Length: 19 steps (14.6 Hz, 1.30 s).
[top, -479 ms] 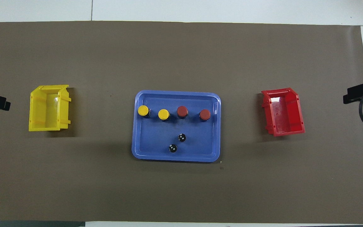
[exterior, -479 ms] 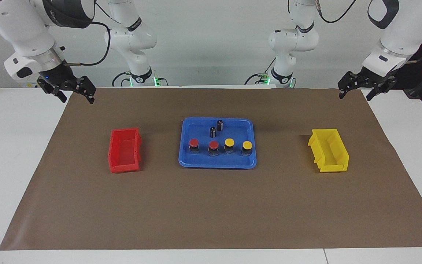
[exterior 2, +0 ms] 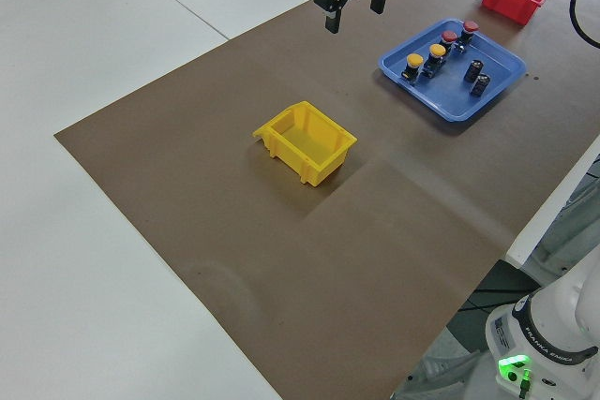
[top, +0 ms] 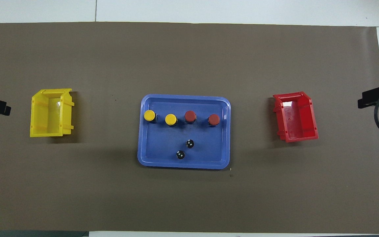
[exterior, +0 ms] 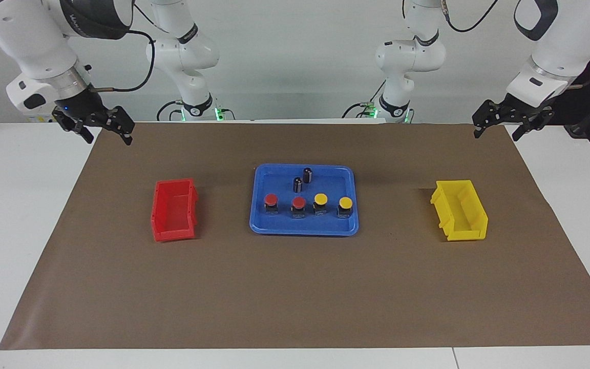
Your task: Sort red and yellow buttons by color
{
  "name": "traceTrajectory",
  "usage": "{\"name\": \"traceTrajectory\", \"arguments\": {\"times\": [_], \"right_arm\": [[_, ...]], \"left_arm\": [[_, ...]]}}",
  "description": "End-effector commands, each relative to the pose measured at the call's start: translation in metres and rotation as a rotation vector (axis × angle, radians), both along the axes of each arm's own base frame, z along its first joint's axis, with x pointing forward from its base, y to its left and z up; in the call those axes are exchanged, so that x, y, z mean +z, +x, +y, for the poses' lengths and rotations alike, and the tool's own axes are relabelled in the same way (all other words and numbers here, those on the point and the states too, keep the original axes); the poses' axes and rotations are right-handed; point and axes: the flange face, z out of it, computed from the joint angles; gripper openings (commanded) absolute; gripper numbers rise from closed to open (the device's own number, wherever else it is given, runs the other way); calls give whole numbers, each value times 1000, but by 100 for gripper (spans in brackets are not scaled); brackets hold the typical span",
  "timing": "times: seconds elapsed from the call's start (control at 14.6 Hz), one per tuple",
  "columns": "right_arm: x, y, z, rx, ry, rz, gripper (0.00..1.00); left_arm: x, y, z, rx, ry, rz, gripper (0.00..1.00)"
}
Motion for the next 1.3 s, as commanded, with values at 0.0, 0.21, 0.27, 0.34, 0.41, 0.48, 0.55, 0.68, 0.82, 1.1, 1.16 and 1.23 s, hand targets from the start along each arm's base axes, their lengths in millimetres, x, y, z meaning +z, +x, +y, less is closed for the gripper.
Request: {"name": "traceTrajectory", "arguments": {"times": [0.0, 0.21, 0.27, 0.34, 0.41, 0.48, 0.55, 0.68, 0.82, 1.1, 1.16, 1.23], "right_arm": [[1, -6, 0, 19, -2, 6, 100], [5, 4, 15, 40, 3, -15, 100], [7, 17, 40, 75, 1, -25, 100], [12, 31, 71, 81, -2, -37, 100], [2, 45, 106, 66, -7, -28, 100], [-14, 55, 143, 56, -12, -14, 100], [-33, 61, 187, 64, -14, -7, 100], [-59, 69, 259, 50, 11, -83, 100], [-104, 66, 302, 51, 18, -97, 100], [-187, 29, 326, 45, 41, -148, 100], [-198, 25, 337, 35, 50, -160, 100], [-214, 25, 341, 34, 43, -145, 100]], "left_arm": [[0, -2, 1, -14, 15, 4, 100], [0, -2, 1, -14, 17, 7, 100], [0, -2, 1, -15, 17, 5, 100], [0, -2, 1, -14, 17, 7, 100], [0, -2, 1, -14, 17, 7, 100], [0, -2, 1, -14, 17, 7, 100], [0, -2, 1, -14, 17, 7, 100], [0, -2, 1, -14, 17, 7, 100], [0, -2, 1, -14, 17, 7, 100], [0, -2, 1, -14, 17, 7, 100], [0, -2, 1, -14, 17, 7, 100], [0, -2, 1, -14, 17, 7, 100]]}}
